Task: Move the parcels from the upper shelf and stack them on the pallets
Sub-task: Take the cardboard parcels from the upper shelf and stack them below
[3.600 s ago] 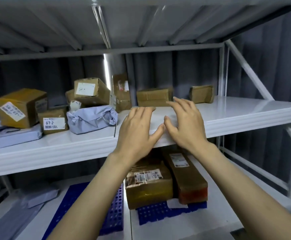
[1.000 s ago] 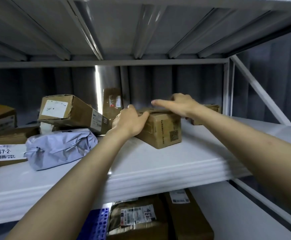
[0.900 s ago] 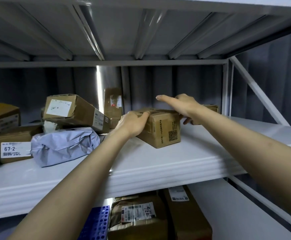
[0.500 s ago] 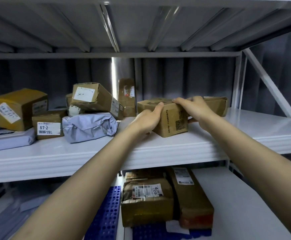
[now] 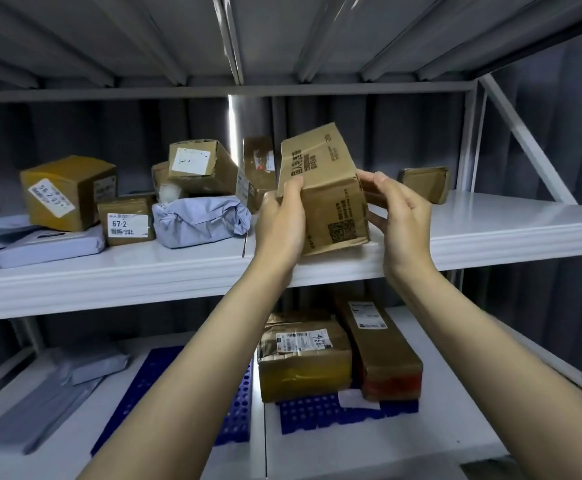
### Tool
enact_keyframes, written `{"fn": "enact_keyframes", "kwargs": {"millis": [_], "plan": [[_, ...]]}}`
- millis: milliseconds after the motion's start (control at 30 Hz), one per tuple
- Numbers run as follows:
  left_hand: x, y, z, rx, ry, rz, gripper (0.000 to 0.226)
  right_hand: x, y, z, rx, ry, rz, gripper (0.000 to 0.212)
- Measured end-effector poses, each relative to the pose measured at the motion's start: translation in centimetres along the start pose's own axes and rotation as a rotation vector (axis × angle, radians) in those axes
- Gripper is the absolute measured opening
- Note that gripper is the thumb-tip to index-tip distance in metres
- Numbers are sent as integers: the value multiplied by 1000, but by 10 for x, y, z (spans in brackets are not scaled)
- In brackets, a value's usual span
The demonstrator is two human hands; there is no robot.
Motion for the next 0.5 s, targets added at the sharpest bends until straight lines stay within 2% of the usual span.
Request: {"fn": "enact_keyframes", "kwargs": {"millis": [100,167,333,500], "plan": [[-4,-17,-20,6,49,-97,46,-3,-1,-23,1,-37,43,24],[-10,-27,-40,-37,63,-131,35,-2,-3,-43,50,-65,90,21],[-42,-37,-75,-81,45,-211,37,15,-13,-103,163,-86,111,17],[-81,-41,-106,-12,2,-282,49,40,-32,-154,287,-2,89,31]]}}
Point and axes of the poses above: each hand's wrist, its own z-axis towards the middle knuckle, its own y-axis out of the palm, x = y × z, the point moved 1 cm from there along z, towards the middle knuckle, and after that the axes turned 15 degrees about z, right-handed, at the moved point
